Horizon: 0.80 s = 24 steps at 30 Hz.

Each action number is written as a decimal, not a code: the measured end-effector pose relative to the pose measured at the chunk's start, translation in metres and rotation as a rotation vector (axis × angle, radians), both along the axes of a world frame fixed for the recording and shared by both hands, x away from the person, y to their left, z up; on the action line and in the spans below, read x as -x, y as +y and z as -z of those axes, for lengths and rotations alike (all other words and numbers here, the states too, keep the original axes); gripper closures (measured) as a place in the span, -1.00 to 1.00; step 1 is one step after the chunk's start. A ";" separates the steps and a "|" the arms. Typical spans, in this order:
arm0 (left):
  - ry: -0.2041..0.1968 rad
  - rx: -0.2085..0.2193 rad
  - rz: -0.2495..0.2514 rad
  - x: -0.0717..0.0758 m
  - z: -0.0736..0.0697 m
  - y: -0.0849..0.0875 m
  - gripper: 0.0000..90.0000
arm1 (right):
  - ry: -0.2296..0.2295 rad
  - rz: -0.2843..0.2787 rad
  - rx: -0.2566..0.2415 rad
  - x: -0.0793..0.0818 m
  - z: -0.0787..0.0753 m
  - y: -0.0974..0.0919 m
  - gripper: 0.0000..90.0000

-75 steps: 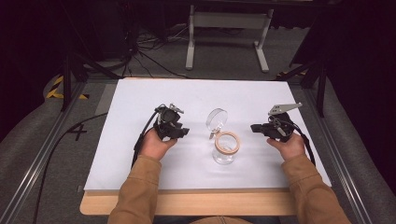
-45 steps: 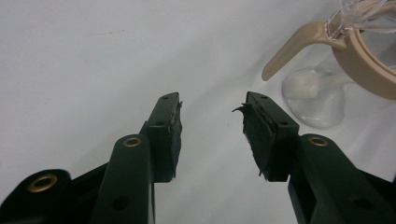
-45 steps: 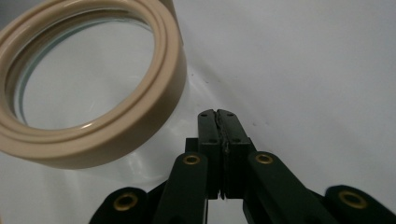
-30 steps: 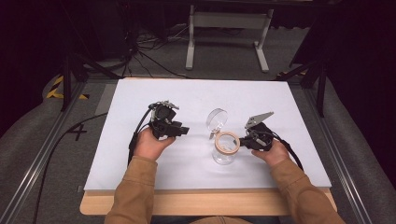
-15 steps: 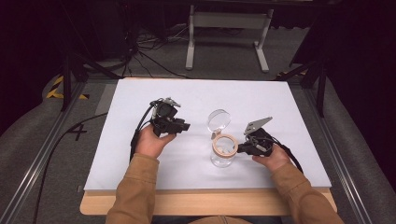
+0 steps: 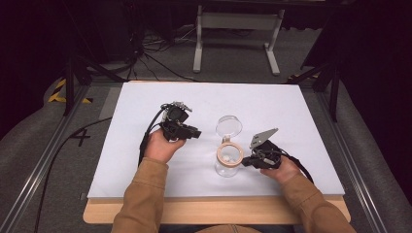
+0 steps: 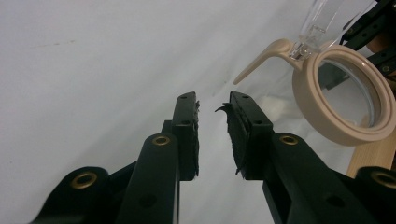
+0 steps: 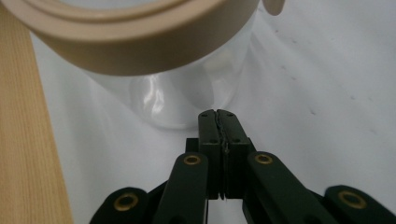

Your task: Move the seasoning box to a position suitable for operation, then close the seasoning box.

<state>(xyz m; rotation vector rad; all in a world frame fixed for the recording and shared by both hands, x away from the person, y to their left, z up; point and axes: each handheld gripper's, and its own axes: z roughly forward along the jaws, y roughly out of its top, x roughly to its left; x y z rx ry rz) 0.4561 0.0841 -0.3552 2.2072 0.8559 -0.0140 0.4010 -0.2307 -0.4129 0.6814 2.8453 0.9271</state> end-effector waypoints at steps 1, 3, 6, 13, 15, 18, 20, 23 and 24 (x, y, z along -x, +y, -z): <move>-0.001 0.002 0.000 0.000 0.000 0.000 0.62 | 0.000 -0.005 0.009 0.001 0.001 0.002 0.98; -0.004 -0.001 -0.005 0.000 0.000 0.000 0.62 | -0.001 -0.009 0.014 0.002 0.002 0.003 0.98; -0.013 -0.010 -0.018 0.000 -0.001 0.000 0.65 | 0.003 -0.008 0.015 0.001 0.002 0.003 0.97; -0.088 0.064 -0.057 0.004 -0.005 -0.001 0.76 | -0.047 0.028 -0.023 0.001 -0.015 -0.006 0.97; -0.109 0.119 -0.073 0.004 -0.004 -0.003 0.85 | -0.074 0.042 -0.064 0.004 -0.025 -0.011 0.97; -0.129 0.134 -0.085 0.005 -0.001 -0.007 0.91 | -0.107 0.050 -0.117 0.008 -0.040 -0.015 0.98; -0.139 0.133 -0.083 0.004 -0.001 -0.010 0.92 | -0.123 0.049 -0.157 0.012 -0.049 -0.015 0.98; -0.146 0.138 -0.083 0.002 -0.002 -0.015 0.92 | -0.143 0.039 -0.207 0.016 -0.061 -0.012 0.98; -0.158 0.134 -0.077 0.001 -0.003 -0.016 0.92 | -0.150 0.036 -0.229 0.018 -0.065 -0.009 0.98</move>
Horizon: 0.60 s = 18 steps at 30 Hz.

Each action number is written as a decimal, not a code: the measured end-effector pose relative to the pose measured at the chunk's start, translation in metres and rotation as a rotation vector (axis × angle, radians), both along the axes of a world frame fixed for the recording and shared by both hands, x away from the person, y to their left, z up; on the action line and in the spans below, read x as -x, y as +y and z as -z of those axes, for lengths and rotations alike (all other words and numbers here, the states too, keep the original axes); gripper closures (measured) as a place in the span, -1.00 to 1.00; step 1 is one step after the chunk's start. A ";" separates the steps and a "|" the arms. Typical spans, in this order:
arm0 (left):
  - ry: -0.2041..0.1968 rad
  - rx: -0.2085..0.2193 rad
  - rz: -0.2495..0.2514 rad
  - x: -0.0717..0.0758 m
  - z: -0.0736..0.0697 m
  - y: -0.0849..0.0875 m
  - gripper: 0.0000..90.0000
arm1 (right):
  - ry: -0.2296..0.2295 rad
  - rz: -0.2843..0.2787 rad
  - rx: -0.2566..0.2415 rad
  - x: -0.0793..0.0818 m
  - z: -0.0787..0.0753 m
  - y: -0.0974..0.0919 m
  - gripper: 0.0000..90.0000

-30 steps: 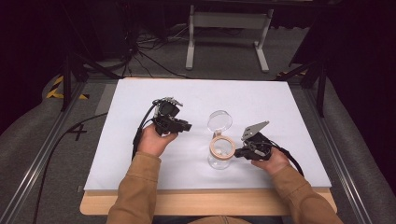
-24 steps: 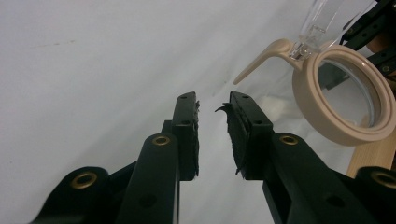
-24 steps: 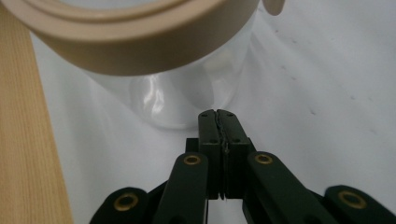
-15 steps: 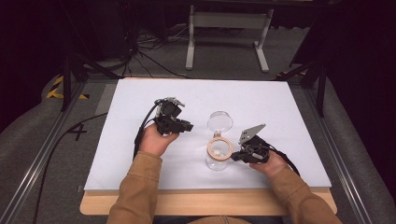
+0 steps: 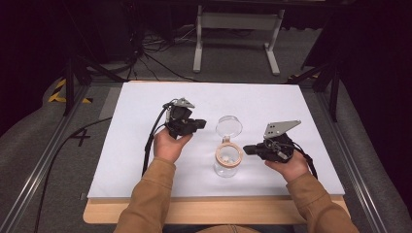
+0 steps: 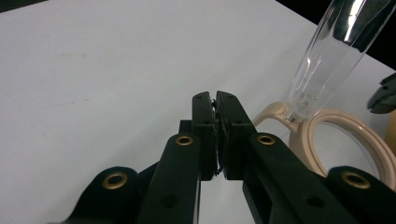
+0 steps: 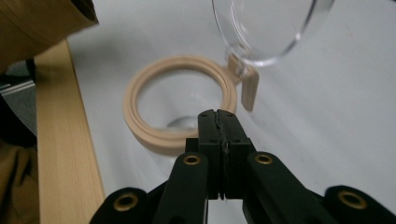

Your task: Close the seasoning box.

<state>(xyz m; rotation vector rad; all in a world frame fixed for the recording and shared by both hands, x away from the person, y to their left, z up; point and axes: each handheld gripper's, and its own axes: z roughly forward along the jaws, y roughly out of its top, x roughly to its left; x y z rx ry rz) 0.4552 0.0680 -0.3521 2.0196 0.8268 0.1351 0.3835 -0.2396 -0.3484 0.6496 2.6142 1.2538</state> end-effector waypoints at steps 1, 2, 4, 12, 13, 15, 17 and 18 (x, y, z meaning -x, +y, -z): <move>-0.004 0.003 0.000 0.000 0.000 -0.002 0.92 | -0.002 -0.004 -0.015 0.001 -0.002 0.003 0.98; -0.004 0.003 0.000 0.000 0.000 -0.002 0.92 | -0.002 -0.004 -0.015 0.001 -0.002 0.003 0.98; -0.007 0.005 0.007 -0.001 -0.002 -0.004 0.92 | -0.005 -0.011 -0.035 0.002 -0.006 0.008 0.98; -0.031 0.057 0.028 0.004 -0.008 -0.012 0.92 | 0.017 0.006 -0.062 0.002 -0.003 0.020 0.98; -0.036 0.051 0.032 0.005 -0.010 -0.012 0.92 | 0.023 0.009 -0.067 0.002 -0.003 0.019 0.98; -0.047 0.056 0.029 0.008 -0.011 -0.013 0.92 | 0.020 0.007 -0.074 0.001 -0.003 0.019 0.98; -0.052 0.057 0.034 0.009 -0.012 -0.014 0.91 | 0.022 0.008 -0.077 0.002 -0.004 0.019 0.98; -0.054 0.057 0.043 0.010 -0.013 -0.013 0.91 | 0.023 0.008 -0.086 0.001 -0.004 0.019 0.97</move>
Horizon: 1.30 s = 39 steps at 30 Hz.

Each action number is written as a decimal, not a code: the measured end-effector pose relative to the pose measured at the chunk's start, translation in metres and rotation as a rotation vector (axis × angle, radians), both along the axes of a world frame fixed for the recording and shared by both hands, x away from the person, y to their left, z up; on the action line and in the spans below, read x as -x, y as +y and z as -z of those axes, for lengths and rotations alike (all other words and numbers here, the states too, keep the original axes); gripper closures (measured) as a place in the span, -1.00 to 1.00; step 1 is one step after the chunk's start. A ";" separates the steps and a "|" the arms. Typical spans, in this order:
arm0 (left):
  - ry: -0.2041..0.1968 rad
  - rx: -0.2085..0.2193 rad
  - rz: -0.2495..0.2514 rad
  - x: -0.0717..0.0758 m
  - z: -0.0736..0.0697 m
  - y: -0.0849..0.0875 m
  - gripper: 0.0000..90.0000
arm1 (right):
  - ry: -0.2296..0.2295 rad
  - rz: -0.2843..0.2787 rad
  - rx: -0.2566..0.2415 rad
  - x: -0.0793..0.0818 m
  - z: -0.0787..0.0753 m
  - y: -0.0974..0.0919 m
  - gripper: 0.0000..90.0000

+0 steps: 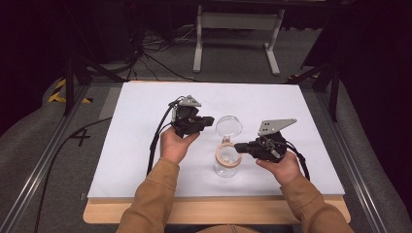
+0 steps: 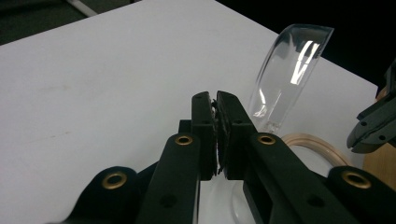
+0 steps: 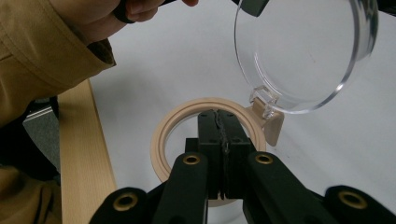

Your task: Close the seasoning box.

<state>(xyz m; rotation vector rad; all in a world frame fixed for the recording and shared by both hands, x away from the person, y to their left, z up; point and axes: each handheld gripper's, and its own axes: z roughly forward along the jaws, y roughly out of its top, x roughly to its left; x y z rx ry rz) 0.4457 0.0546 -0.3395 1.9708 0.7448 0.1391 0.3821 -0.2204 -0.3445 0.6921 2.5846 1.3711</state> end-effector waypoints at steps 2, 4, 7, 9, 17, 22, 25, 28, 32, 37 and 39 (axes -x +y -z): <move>-0.003 0.003 0.004 0.002 -0.001 0.000 0.89 | -0.001 0.006 -0.011 0.000 0.000 0.000 0.97; -0.011 0.009 0.012 0.003 -0.001 -0.002 0.87 | 0.000 0.011 -0.016 -0.001 0.000 0.000 0.97; -0.007 0.006 0.020 0.004 0.000 -0.003 0.87 | 0.007 0.008 -0.027 -0.002 0.000 0.000 0.97; -0.013 -0.001 0.028 0.005 -0.001 -0.004 0.87 | 0.008 0.003 -0.027 -0.002 0.000 0.002 0.97; -0.016 0.009 0.066 0.010 -0.004 -0.004 0.88 | 0.016 -0.004 -0.032 -0.003 0.001 0.004 0.96; -0.016 -0.009 0.084 0.013 -0.006 -0.003 0.88 | 0.029 -0.009 -0.053 -0.005 0.000 0.002 0.96; -0.012 -0.012 0.091 0.014 -0.007 -0.003 0.88 | 0.032 -0.008 -0.054 -0.005 0.000 0.002 0.96; -0.007 -0.038 0.122 0.015 -0.008 -0.006 0.88 | 0.032 -0.011 -0.053 -0.005 0.000 0.001 0.96; -0.012 -0.070 0.138 0.017 -0.008 -0.009 0.88 | 0.043 -0.010 -0.054 -0.005 -0.001 0.000 0.95; -0.010 -0.076 0.139 0.019 -0.009 -0.007 0.87 | 0.047 -0.021 -0.052 -0.004 -0.001 0.001 0.95; -0.008 -0.083 0.145 0.018 -0.010 -0.005 0.87 | 0.050 -0.024 -0.051 -0.003 -0.001 0.001 0.95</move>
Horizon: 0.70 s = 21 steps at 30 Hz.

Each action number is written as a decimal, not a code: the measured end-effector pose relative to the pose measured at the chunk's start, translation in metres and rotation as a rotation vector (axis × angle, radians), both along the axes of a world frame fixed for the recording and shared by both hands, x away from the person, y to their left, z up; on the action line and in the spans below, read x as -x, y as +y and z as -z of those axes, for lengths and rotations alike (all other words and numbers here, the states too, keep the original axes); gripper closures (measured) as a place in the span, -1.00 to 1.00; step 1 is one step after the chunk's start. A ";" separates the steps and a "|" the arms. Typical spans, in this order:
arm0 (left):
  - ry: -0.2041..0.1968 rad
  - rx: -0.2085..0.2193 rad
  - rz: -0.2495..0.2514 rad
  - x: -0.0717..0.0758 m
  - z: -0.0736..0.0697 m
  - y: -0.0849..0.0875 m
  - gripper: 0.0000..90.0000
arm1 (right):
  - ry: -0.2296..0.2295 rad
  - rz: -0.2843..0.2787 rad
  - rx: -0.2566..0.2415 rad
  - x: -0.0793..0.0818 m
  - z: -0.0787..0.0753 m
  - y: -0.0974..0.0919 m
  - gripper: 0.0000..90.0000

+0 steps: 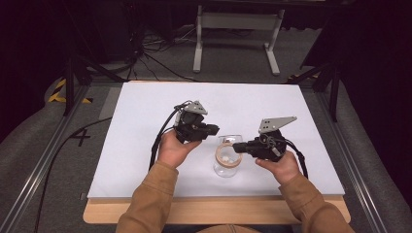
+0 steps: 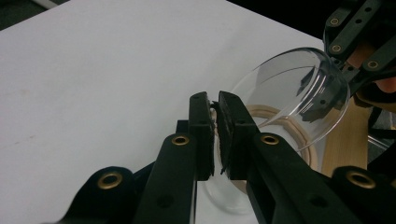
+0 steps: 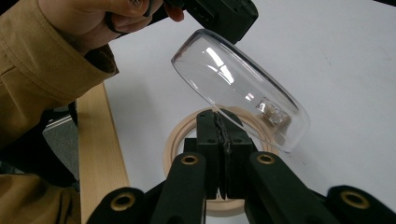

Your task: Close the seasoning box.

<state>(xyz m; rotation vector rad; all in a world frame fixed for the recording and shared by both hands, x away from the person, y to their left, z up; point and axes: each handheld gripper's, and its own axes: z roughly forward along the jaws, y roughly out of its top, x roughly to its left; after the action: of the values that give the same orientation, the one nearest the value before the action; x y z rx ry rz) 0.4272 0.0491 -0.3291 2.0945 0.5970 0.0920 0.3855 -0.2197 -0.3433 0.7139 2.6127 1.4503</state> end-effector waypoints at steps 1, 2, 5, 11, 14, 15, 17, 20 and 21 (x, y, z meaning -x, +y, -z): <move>0.001 0.001 -0.007 0.000 0.000 0.001 0.86 | 0.000 -0.003 0.005 0.001 0.000 0.000 0.95; 0.002 -0.002 -0.004 0.000 -0.001 0.003 0.85 | -0.001 -0.007 0.007 0.001 0.000 0.000 0.95; 0.016 -0.008 -0.001 0.000 -0.003 0.008 0.82 | 0.007 -0.014 0.015 0.002 -0.001 0.001 0.97; 0.026 -0.009 0.019 0.001 -0.006 0.017 0.77 | 0.011 -0.030 0.050 0.005 -0.002 0.001 0.98; 0.024 -0.011 0.020 0.002 -0.007 0.020 0.77 | 0.013 -0.044 0.063 0.007 -0.002 0.002 0.98; 0.026 -0.009 0.017 0.003 -0.007 0.021 0.77 | 0.015 -0.046 0.069 0.007 -0.002 0.002 0.98; 0.030 -0.014 0.018 0.003 -0.008 0.023 0.76 | 0.021 -0.055 0.083 0.008 -0.001 0.003 0.98; 0.032 -0.014 0.012 0.003 -0.008 0.025 0.76 | 0.030 -0.064 0.105 0.009 0.000 0.006 0.98; 0.031 -0.017 0.009 0.004 -0.008 0.026 0.76 | 0.030 -0.064 0.105 0.009 0.000 0.006 0.98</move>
<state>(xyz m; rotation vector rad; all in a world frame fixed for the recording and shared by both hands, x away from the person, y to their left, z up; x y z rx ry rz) 0.4234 0.0750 -0.3212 2.1182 0.6075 0.0601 0.3765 -0.2137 -0.3431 0.6510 2.7342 1.3159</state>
